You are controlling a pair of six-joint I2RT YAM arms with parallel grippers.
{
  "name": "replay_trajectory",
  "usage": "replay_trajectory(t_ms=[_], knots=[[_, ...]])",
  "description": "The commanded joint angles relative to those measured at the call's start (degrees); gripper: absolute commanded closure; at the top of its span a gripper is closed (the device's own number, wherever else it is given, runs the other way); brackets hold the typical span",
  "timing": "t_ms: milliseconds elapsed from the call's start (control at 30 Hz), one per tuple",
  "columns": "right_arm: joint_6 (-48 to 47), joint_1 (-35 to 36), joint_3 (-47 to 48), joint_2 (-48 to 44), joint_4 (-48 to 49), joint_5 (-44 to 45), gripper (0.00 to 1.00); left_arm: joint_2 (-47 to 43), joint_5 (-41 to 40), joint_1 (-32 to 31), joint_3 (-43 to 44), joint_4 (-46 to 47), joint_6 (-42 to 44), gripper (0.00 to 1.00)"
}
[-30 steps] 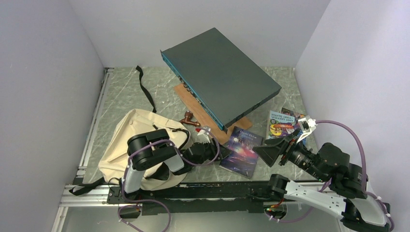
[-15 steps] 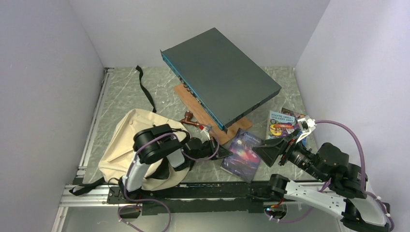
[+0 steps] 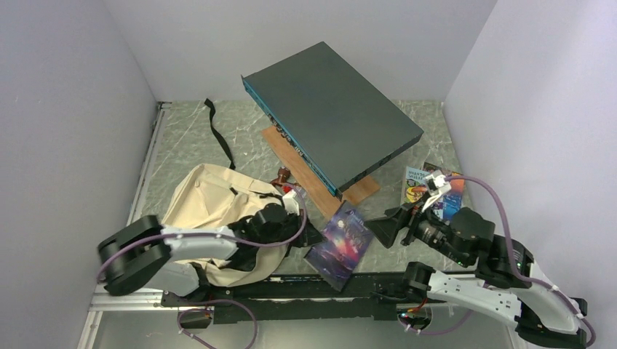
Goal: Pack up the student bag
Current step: Pick up the book from the center of the board.
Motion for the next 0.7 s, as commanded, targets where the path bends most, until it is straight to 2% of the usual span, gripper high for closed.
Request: replay_trajectory(t_ms=[0, 133, 300, 467, 667], knots=[[-2.5, 0.0, -1.6, 2.7, 5.7, -2.3, 0.09, -16.6, -6.2, -0.1, 1.9, -20.1, 6.6, 1.0], [-4.8, 0.0, -2.0, 5.2, 8.3, -5.2, 0.08, -29.4, -8.0, -0.1, 4.9, -34.1, 13.3, 1.0], [-8.2, 0.0, 0.4, 9.0, 13.7, -15.1, 0.07, -41.6, -11.8, -0.1, 11.0, -52.2, 20.9, 1.0], [-10.0, 0.0, 3.1, 15.0, 18.1, -21.4, 0.06, -46.5, -15.9, 0.0, 20.0, -67.9, 21.3, 1.0], [-11.9, 0.0, 5.5, 22.0, 23.7, -25.9, 0.05, -48.7, -18.1, 0.0, 28.6, -76.9, 24.3, 1.0]])
